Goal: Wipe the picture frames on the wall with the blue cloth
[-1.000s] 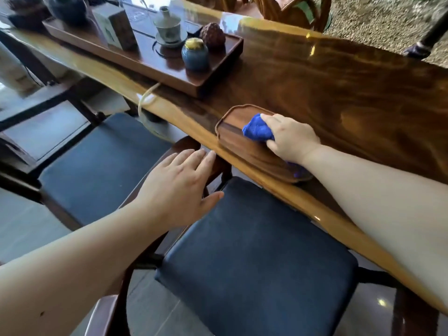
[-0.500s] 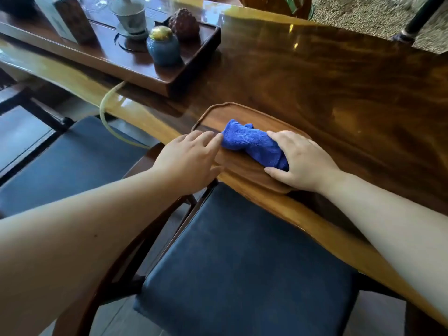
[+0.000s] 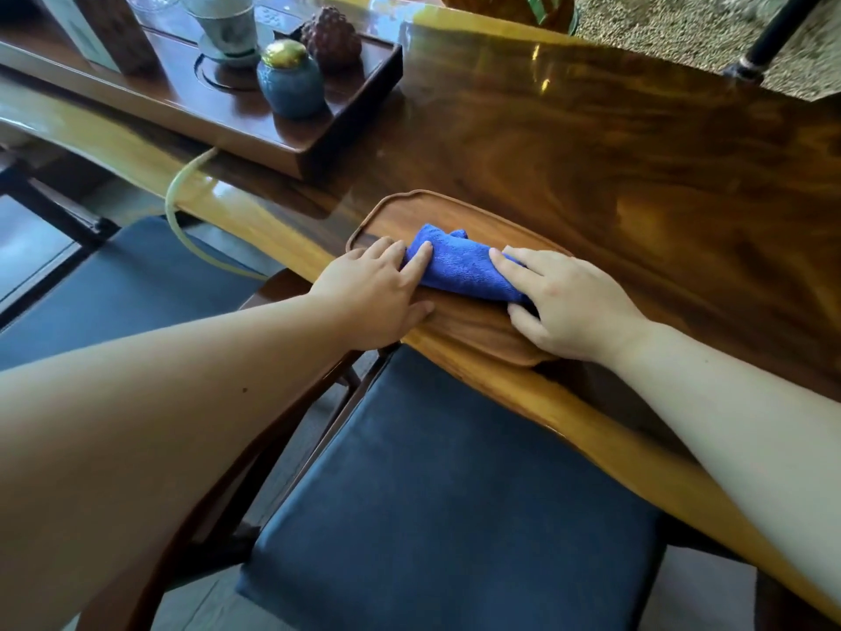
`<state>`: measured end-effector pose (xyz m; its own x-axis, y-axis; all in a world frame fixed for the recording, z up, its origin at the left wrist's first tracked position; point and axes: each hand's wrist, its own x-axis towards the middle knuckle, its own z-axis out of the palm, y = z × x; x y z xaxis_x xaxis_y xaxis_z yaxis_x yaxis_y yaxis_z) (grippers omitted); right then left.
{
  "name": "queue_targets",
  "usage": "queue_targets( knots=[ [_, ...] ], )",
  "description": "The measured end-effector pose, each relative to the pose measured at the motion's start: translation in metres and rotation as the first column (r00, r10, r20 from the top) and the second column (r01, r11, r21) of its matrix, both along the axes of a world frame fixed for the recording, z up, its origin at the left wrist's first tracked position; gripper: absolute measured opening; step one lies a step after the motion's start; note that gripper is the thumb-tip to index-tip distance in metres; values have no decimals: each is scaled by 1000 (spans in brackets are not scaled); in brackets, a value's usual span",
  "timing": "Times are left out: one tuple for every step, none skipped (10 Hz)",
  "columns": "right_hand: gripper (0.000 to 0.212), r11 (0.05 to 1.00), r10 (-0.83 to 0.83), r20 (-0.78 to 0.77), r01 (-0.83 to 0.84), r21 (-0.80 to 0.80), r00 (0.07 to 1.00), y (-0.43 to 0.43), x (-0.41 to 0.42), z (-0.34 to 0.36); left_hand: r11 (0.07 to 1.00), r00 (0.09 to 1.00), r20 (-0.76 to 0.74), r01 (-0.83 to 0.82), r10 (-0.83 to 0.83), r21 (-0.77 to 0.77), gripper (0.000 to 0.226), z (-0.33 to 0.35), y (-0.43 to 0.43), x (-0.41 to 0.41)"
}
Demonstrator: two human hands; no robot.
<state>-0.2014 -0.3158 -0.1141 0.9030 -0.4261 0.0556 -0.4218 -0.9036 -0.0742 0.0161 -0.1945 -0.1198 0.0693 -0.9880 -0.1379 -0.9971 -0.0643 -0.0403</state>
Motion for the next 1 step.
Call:
queue_targets(
  knots=[
    [77,999,-25,-64,24,-24,998,4,4,10,999,997,69,-21,19,25,83,12,11,6]
  ],
)
